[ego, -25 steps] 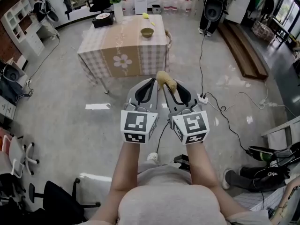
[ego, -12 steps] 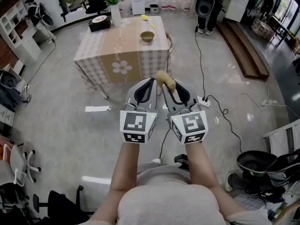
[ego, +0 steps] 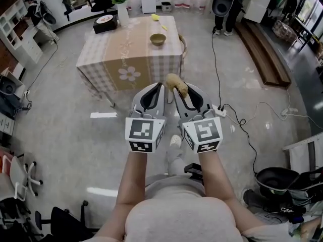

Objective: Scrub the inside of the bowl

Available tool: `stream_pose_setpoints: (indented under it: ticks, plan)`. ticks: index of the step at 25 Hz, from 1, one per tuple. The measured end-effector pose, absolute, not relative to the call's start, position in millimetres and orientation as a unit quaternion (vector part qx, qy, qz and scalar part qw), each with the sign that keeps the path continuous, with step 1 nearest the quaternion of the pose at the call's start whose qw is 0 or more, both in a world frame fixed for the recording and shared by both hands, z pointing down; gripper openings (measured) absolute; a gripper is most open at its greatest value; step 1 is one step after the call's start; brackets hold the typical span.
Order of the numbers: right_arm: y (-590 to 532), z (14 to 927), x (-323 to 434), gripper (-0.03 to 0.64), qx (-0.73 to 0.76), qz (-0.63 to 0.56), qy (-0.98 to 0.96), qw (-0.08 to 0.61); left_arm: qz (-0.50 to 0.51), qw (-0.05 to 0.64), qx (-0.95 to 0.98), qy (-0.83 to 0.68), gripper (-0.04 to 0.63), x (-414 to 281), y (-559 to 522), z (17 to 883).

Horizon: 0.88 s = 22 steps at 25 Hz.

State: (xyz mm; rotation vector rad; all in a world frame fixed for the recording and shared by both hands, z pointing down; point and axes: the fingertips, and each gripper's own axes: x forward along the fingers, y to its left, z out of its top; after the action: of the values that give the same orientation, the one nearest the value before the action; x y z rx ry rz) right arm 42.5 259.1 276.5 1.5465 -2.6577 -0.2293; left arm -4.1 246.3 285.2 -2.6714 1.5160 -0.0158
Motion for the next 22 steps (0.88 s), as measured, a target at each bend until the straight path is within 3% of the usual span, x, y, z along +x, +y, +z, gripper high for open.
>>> stream_pose_setpoints:
  ticks: [22]
  plan:
    - [87, 273, 58, 0.103, 0.472, -0.071, -0.878, 0.022, -0.013, 0.038, -0.855, 0.517, 0.006, 10, 77, 280]
